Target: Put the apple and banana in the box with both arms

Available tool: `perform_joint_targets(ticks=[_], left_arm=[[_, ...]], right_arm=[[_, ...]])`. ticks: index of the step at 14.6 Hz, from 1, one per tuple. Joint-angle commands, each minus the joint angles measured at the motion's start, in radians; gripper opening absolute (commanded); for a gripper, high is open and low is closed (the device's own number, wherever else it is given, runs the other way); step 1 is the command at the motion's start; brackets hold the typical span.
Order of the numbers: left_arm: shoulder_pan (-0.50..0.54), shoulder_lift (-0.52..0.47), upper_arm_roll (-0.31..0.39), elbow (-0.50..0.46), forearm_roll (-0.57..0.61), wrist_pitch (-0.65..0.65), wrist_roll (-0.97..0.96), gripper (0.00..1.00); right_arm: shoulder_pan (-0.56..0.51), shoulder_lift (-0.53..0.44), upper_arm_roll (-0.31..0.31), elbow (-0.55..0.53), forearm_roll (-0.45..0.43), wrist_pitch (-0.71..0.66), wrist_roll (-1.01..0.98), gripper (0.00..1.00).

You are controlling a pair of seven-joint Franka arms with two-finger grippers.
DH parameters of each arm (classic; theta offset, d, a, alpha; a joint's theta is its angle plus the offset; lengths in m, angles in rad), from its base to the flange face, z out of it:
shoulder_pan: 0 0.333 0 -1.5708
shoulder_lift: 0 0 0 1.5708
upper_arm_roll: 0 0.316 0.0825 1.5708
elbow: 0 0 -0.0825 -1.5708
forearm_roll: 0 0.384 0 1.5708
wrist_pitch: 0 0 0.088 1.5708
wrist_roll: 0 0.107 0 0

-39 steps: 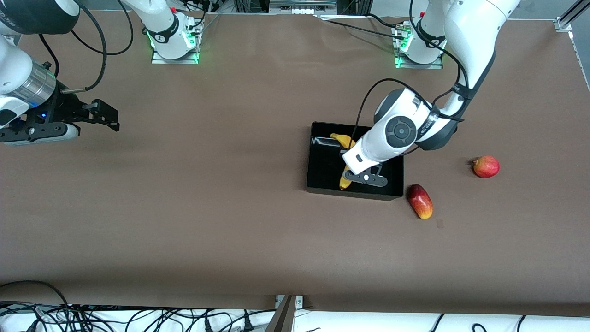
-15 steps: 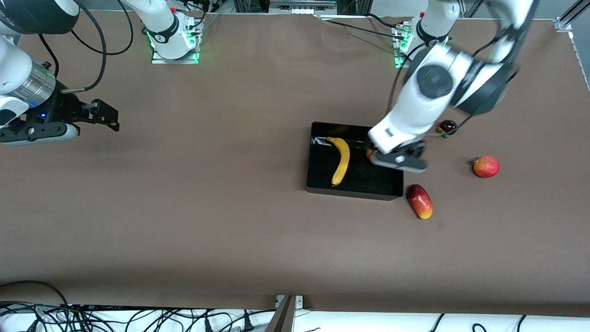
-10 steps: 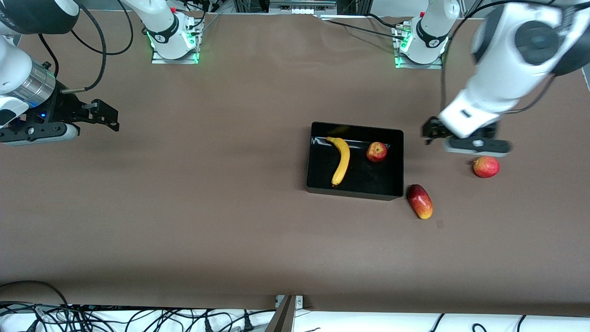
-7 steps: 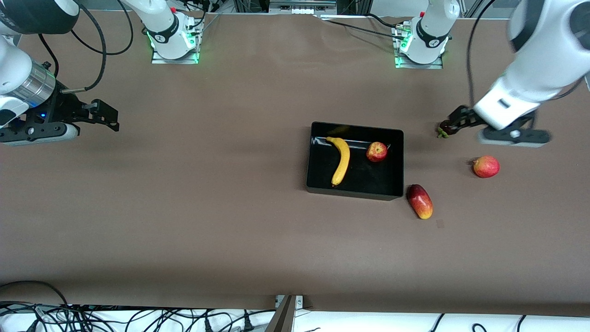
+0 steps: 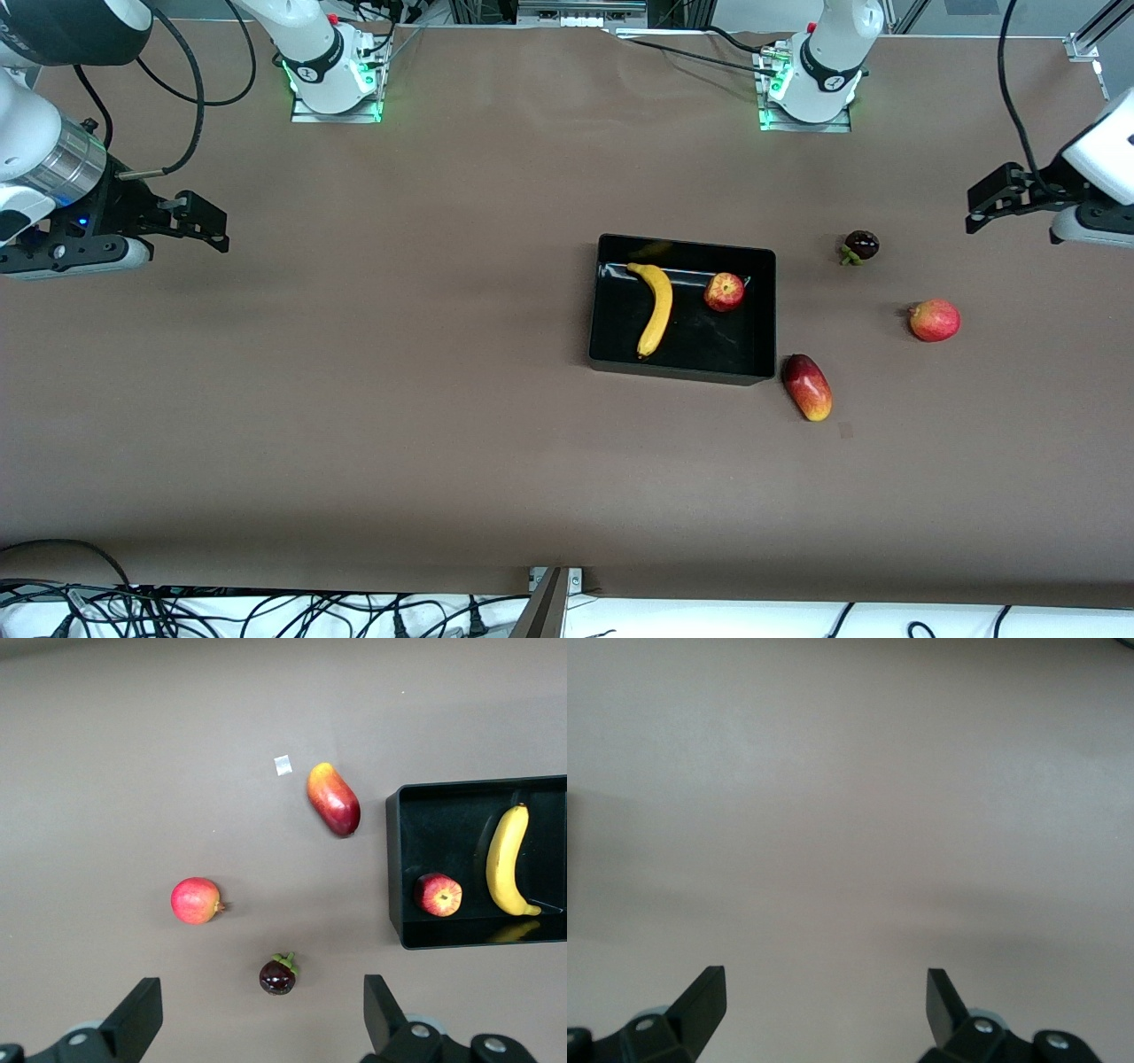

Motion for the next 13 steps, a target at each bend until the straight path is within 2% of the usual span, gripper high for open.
perform_joint_targets(ticks=[1,8,11,13], left_arm=[[-0.019,0.033,0.012,0.026,-0.007,-0.02,0.013,1.0],[-0.025,0.044,0.015,0.02,-0.02,-0.014,0.007,1.0],[-0.042,0.044,0.015,0.009,-0.014,0.056,0.001,1.0],[-0.045,0.032,0.017,0.0,-0.013,0.06,-0.049,1.0]], right_arm=[[-0.012,-0.007,0.011,0.004,-0.015,-0.002,0.0,1.0],[-0.012,-0.007,0.011,0.004,-0.015,-0.002,0.0,1.0],[-0.012,-0.007,0.011,0.004,-0.015,-0.002,0.0,1.0],[-0.012,-0.007,0.011,0.004,-0.015,-0.002,0.0,1.0]])
